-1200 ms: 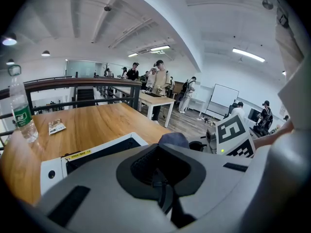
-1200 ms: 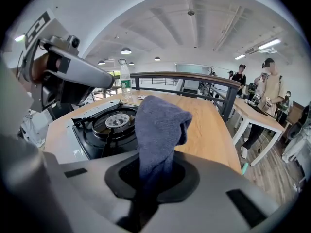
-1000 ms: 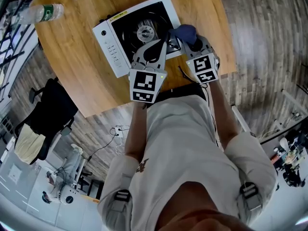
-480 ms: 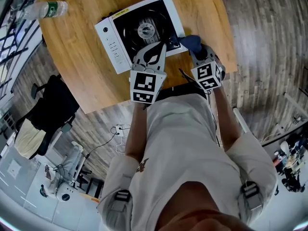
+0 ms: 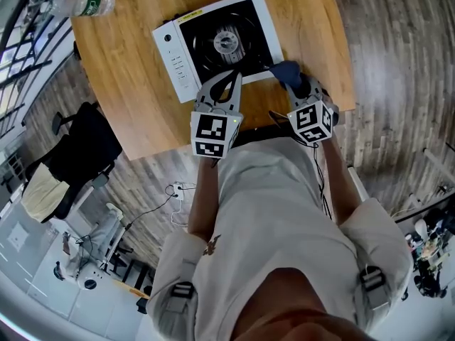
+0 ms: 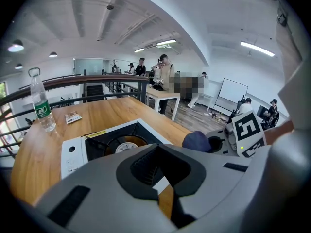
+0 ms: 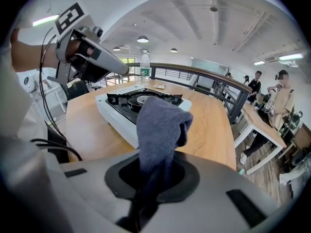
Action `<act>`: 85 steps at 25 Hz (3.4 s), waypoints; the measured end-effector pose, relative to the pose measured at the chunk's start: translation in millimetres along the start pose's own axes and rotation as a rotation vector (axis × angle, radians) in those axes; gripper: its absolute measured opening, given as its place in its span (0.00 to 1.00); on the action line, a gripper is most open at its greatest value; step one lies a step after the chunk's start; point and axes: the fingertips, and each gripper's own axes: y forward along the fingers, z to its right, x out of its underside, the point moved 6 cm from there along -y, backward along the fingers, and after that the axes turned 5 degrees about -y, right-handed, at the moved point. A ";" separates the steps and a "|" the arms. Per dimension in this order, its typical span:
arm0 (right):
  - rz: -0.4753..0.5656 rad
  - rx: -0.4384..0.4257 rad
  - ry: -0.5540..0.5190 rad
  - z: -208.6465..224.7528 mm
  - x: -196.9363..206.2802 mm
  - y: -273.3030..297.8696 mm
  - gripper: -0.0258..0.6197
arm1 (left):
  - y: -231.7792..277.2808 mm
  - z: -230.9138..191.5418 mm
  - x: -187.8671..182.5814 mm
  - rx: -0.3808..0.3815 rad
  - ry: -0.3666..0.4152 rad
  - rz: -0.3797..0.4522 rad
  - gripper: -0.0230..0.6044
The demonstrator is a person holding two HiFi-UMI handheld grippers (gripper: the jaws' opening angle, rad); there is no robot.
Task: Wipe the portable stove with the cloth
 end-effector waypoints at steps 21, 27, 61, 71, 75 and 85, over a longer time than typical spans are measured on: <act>0.024 0.250 0.045 -20.6 -34.9 19.6 0.12 | -47.5 -46.0 48.6 0.051 -0.025 -0.013 0.07; 0.004 0.251 0.044 -25.9 -36.8 18.0 0.12 | -53.9 -52.2 52.4 0.055 -0.026 -0.013 0.07; 0.035 0.234 0.098 -81.1 -70.2 27.8 0.12 | -77.3 -80.3 65.7 0.062 -0.035 0.011 0.07; 0.056 0.167 0.042 -108.1 -91.5 46.0 0.12 | -92.9 -92.5 80.7 0.039 -0.061 0.021 0.07; 0.063 0.138 0.017 -120.3 -101.1 51.2 0.12 | -99.7 -97.6 85.9 0.028 -0.073 0.022 0.07; 0.089 0.069 -0.036 -147.9 -122.2 61.7 0.12 | -109.7 -102.1 91.2 0.021 -0.082 0.033 0.07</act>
